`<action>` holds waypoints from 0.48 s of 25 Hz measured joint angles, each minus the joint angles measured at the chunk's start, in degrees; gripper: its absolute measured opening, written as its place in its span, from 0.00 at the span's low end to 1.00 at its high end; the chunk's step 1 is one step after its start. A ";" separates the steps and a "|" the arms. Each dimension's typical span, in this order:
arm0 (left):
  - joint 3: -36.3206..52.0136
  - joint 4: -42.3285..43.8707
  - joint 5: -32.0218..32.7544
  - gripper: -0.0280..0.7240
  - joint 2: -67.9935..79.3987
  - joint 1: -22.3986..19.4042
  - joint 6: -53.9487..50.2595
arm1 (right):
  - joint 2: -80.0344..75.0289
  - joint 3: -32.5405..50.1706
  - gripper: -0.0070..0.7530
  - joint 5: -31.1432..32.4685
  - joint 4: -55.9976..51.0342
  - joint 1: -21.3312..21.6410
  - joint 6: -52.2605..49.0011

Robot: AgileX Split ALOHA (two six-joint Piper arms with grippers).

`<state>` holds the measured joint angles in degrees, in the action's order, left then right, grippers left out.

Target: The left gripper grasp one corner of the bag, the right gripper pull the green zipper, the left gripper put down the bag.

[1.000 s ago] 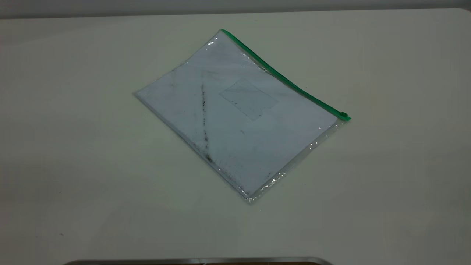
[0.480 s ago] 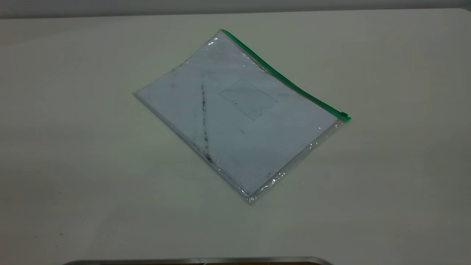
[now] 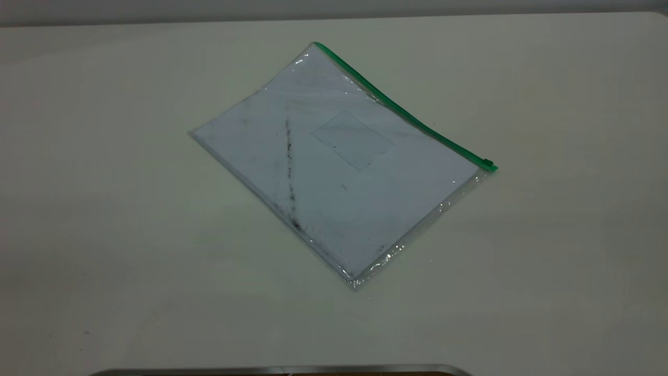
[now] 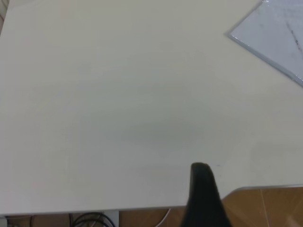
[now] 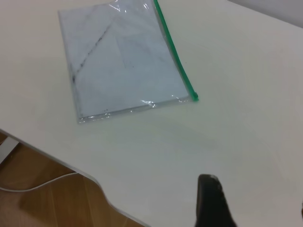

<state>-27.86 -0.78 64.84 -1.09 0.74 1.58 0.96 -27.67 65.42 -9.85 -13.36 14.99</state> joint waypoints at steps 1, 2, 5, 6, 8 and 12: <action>0.00 0.00 0.00 0.82 0.00 0.00 0.00 | 0.00 0.00 0.65 0.00 0.00 0.00 0.00; 0.00 0.00 0.00 0.82 0.00 0.00 0.00 | 0.00 0.00 0.65 0.00 0.00 0.00 0.00; 0.00 0.00 0.04 0.82 0.00 0.00 0.00 | 0.00 0.00 0.65 0.00 0.00 0.00 -0.05; 0.00 0.00 0.04 0.82 0.00 0.00 0.00 | 0.00 0.00 0.65 0.00 0.00 0.00 -0.05; 0.00 0.00 0.04 0.82 0.00 0.00 0.00 | 0.00 0.00 0.65 0.00 0.00 0.02 -0.05; 0.00 0.00 0.11 0.82 0.00 0.00 0.00 | 0.00 0.00 0.65 0.00 -0.05 4.55 -0.05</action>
<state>-27.86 -0.78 64.95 -1.09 0.74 1.59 0.96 -27.67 65.42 -9.90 -8.80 14.93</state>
